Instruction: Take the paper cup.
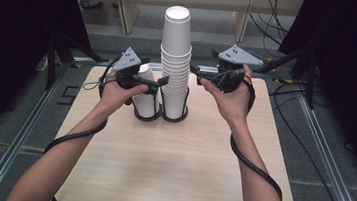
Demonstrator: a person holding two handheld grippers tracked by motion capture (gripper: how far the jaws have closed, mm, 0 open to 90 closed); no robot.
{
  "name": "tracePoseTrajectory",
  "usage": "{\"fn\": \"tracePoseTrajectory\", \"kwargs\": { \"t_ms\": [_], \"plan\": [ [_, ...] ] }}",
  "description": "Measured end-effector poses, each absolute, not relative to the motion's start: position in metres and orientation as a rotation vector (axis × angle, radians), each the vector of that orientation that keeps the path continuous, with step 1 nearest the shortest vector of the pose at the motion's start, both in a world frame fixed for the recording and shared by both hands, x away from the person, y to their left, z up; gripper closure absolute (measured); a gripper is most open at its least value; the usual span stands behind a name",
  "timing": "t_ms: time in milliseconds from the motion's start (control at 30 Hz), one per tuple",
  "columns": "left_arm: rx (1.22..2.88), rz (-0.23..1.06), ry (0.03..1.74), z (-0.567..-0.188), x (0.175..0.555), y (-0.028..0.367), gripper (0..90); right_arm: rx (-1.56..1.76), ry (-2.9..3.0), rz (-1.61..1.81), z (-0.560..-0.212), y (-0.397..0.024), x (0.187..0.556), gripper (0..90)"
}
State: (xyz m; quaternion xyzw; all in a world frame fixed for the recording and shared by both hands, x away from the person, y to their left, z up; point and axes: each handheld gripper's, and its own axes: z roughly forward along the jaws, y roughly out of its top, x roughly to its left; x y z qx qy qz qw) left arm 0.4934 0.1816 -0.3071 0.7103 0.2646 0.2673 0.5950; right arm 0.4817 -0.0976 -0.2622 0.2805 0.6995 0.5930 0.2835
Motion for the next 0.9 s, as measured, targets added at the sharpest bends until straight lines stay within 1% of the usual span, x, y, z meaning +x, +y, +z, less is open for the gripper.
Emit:
{"fn": "tracePoseTrajectory", "kwargs": {
  "t_ms": [367,900],
  "plan": [
    [1.653,0.636,0.638,-0.302,0.515,0.157,0.0,0.738,1.884,1.641,-0.235,-0.065,0.510,15.1],
    [1.644,0.639,0.660,-0.298,0.527,0.152,0.3,0.721,1.899,1.679,-0.217,-0.038,0.533,15.0]
  ]
}}
